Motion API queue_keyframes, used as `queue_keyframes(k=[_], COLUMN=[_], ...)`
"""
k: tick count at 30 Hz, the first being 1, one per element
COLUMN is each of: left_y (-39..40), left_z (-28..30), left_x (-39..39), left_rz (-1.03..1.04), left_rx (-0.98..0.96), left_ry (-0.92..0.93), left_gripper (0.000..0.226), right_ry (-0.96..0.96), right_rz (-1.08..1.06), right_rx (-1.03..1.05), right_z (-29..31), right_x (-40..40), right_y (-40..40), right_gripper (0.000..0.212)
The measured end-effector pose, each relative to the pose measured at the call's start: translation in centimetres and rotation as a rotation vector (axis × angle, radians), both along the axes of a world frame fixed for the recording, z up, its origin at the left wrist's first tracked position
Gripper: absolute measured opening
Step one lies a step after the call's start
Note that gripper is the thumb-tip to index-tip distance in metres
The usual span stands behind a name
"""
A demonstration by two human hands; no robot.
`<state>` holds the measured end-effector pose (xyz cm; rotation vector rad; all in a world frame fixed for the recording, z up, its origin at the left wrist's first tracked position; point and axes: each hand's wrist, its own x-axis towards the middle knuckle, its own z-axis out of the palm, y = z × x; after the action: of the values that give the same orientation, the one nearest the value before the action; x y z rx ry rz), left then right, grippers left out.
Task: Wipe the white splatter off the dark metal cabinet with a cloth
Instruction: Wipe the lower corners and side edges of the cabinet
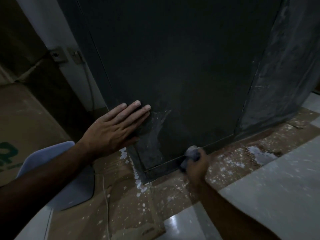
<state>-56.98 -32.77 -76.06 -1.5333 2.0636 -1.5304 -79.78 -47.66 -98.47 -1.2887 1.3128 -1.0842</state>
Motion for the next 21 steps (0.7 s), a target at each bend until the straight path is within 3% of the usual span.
queue_keyframes(k=[3, 7, 9, 11, 14, 16, 18, 21], left_y=[0.0, -0.2, -0.2, -0.2, -0.2, -0.2, -0.3, -0.1], left_z=[-0.1, -0.2, -0.2, -0.3, -0.4, -0.5, -0.4, -0.1], left_x=[0.0, 0.1, 0.0, 0.1, 0.3, 0.2, 0.1, 0.1], left_rz=[0.001, -0.002, -0.007, -0.014, 0.001, -0.009, -0.029, -0.039], left_rx=[-0.003, -0.031, -0.035, -0.021, -0.011, -0.014, -0.011, -0.004], left_ry=[-0.001, -0.013, -0.008, 0.002, 0.011, 0.029, 0.051, 0.063], left_gripper=[0.081, 0.082, 0.082, 0.081, 0.078, 0.077, 0.076, 0.078], right_ry=[0.013, 0.083, 0.108, 0.062, -0.101, -0.092, 0.041, 0.386], right_rz=[-0.203, 0.135, 0.162, 0.054, -0.149, -0.160, 0.001, 0.414], right_rx=[0.060, 0.006, -0.021, -0.033, -0.247, -0.460, -0.656, -0.899], right_z=[1.1, -1.5, -0.9, 1.6, 6.7, 9.3, 9.6, 4.4], right_x=[-0.5, 4.4, 4.6, 3.9, 3.2, 4.5, 5.8, 4.4], right_y=[-1.9, 5.0, 6.0, 4.5, 2.0, 2.4, 4.7, 6.5], right_gripper=[0.047, 0.040, 0.028, 0.031, 0.036, 0.038, 0.044, 0.034])
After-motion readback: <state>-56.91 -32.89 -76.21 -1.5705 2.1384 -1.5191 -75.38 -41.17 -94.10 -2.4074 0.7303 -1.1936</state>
